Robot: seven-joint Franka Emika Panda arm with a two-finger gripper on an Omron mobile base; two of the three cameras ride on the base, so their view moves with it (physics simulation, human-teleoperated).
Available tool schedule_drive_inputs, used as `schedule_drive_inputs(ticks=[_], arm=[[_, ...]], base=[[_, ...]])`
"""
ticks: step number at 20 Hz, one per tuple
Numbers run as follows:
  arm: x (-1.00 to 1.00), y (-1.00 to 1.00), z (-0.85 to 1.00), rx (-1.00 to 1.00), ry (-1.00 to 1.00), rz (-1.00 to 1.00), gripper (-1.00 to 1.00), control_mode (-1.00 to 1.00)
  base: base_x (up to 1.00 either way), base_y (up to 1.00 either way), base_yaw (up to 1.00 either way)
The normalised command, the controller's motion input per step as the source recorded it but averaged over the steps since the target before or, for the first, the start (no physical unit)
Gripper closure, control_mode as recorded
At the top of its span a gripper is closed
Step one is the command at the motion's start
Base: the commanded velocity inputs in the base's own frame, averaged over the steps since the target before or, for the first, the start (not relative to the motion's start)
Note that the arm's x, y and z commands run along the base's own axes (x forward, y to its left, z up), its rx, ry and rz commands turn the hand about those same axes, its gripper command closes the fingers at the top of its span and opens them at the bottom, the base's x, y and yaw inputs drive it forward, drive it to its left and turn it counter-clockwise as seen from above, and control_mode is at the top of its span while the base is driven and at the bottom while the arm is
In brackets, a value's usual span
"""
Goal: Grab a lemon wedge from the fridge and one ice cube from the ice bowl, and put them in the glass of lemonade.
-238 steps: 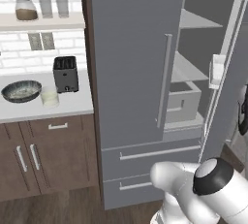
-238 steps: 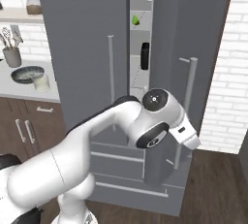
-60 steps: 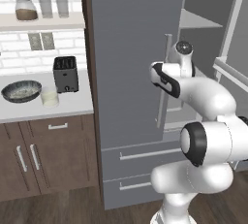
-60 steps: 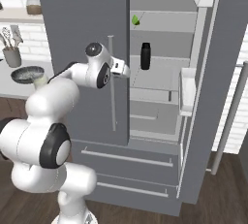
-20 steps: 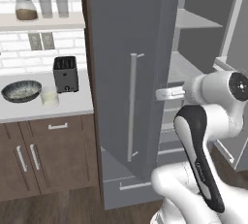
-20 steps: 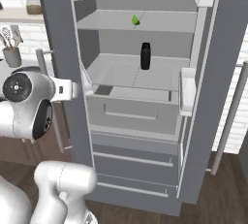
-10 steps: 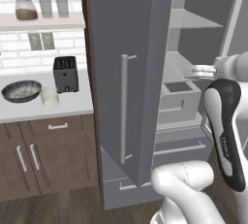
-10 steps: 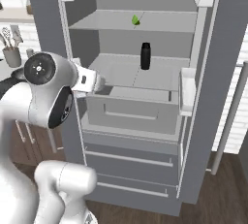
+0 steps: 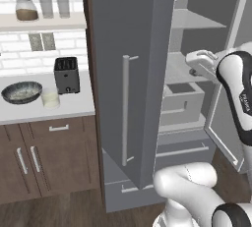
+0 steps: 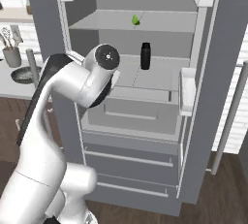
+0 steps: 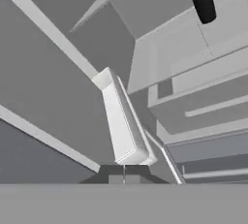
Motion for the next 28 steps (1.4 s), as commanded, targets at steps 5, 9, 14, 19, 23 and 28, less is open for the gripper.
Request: schedule_drive_inputs(ticks=[5, 9, 14, 19, 23, 28], arm=[[0.26, 0.19, -0.29, 0.21, 0.09, 0.21, 1.0, -1.0], [0.02, 0.01, -0.16, 0.08, 0.04, 0.0, -1.0, -1.0], [0.43, 0.05, 0.0, 0.09, 0.02, 0.03, -1.0, -1.0], [0.64, 0.48, 0.0, 0.07, 0.05, 0.05, -1.0, -1.0], [0.12, 0.63, 0.0, 0.05, 0.0, 0.07, -1.0, -1.0], [-0.02, 0.78, 0.0, 0.03, 0.0, 0.1, -1.0, -1.0]], base=[[0.0, 0.0, 0.0], [0.0, 0.0, 0.0], [0.0, 0.0, 0.0], [0.0, 0.0, 0.0], [0.0, 0.0, 0.0], [0.0, 0.0, 0.0]])
